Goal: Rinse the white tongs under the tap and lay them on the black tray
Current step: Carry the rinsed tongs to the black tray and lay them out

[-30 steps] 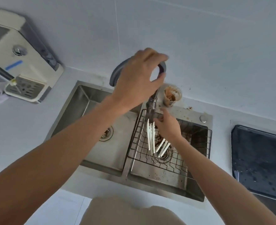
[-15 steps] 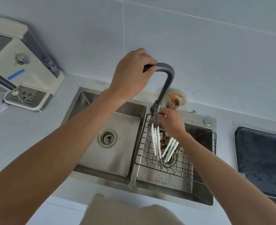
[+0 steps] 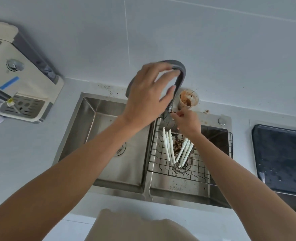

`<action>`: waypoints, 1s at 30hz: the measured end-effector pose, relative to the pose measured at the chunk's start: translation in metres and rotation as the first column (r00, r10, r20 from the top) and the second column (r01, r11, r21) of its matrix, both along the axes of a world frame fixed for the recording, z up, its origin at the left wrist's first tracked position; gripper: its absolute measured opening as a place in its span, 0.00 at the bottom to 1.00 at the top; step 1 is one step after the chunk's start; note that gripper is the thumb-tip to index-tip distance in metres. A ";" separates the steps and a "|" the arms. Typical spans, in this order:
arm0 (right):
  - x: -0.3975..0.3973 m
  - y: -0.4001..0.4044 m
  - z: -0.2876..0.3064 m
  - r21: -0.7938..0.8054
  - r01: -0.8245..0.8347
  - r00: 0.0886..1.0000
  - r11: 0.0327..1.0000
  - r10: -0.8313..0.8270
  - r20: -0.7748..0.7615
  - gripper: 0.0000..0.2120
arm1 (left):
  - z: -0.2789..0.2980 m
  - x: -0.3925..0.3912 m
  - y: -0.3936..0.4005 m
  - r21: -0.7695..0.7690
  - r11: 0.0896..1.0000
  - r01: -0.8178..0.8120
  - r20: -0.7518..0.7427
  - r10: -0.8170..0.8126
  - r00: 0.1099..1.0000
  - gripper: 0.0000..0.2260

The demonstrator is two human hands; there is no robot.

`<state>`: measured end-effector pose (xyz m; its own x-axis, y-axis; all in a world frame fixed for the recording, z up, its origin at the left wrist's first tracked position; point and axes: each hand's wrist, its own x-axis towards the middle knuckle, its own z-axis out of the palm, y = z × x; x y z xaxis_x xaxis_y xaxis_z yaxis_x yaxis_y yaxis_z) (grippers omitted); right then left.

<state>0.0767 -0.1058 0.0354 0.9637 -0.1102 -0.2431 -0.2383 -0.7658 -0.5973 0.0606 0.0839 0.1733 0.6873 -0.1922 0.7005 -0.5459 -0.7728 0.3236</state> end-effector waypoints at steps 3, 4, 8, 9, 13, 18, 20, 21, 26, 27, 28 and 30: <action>-0.010 -0.013 -0.007 0.035 0.049 0.999 0.998 -0.049 -0.011 0.14 | -0.034 -0.015 -0.022 0.017 0.991 0.129 -0.078 -0.128 0.989 0.15; -0.016 -0.019 -0.010 0.029 0.070 0.997 0.997 -0.070 -0.030 0.13 | -0.046 -0.020 -0.029 0.001 0.986 0.169 -0.139 -0.167 0.976 0.15; -0.048 -0.046 -0.035 -0.063 0.164 0.975 0.984 -0.172 -0.143 0.13 | -0.086 -0.040 -0.052 -0.113 0.971 0.209 -0.543 -0.237 0.806 0.16; -0.056 -0.052 -0.044 -0.087 0.179 0.966 0.980 -0.192 -0.173 0.13 | -0.097 -0.045 -0.058 -0.152 0.972 0.182 -0.649 -0.237 0.723 0.16; -0.090 -0.069 -0.076 -0.168 0.199 0.902 0.965 -0.248 -0.354 0.12 | -0.141 -0.057 -0.080 -0.242 0.970 0.013 -0.915 -0.232 0.329 0.16; -0.117 -0.073 -0.106 -0.168 0.208 0.793 0.964 -0.266 -0.548 0.18 | -0.199 -0.074 -0.101 -0.167 0.966 -0.195 -0.977 -0.188 -0.098 0.10; -0.121 -0.070 -0.112 -0.139 0.208 0.770 0.968 -0.250 -0.588 0.20 | -0.214 -0.079 -0.105 -0.120 0.961 -0.251 -0.976 -0.161 -0.150 0.10; -0.122 -0.068 -0.114 -0.129 0.211 0.761 0.969 -0.245 -0.601 0.22 | -0.215 -0.081 -0.106 -0.116 0.952 -0.285 -0.972 -0.167 -0.164 0.09; -0.115 -0.061 -0.118 -0.102 0.257 0.720 0.961 -0.261 -0.643 0.15 | -0.238 -0.084 -0.103 -0.112 0.929 -0.352 -0.956 -0.198 -0.218 0.08; -0.114 -0.059 -0.116 -0.102 0.268 0.717 0.958 -0.269 -0.643 0.13 | -0.239 -0.083 -0.103 -0.123 0.921 -0.370 -0.952 -0.215 -0.219 0.06; -0.114 -0.057 -0.112 -0.106 0.273 0.719 0.956 -0.275 -0.638 0.13 | -0.238 -0.082 -0.103 -0.132 0.914 -0.383 -0.950 -0.227 -0.213 0.05; -0.114 -0.054 -0.102 -0.116 0.279 0.729 0.953 -0.289 -0.621 0.14 | -0.231 -0.079 -0.105 -0.158 0.903 -0.399 -0.946 -0.254 -0.202 0.04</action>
<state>-0.0371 -0.1596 -0.0668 0.5193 -0.3616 -0.7744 -0.7610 -0.6080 -0.2264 -0.0188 -0.0207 -0.0576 0.5643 -0.1063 -0.8187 0.7082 -0.4474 0.5462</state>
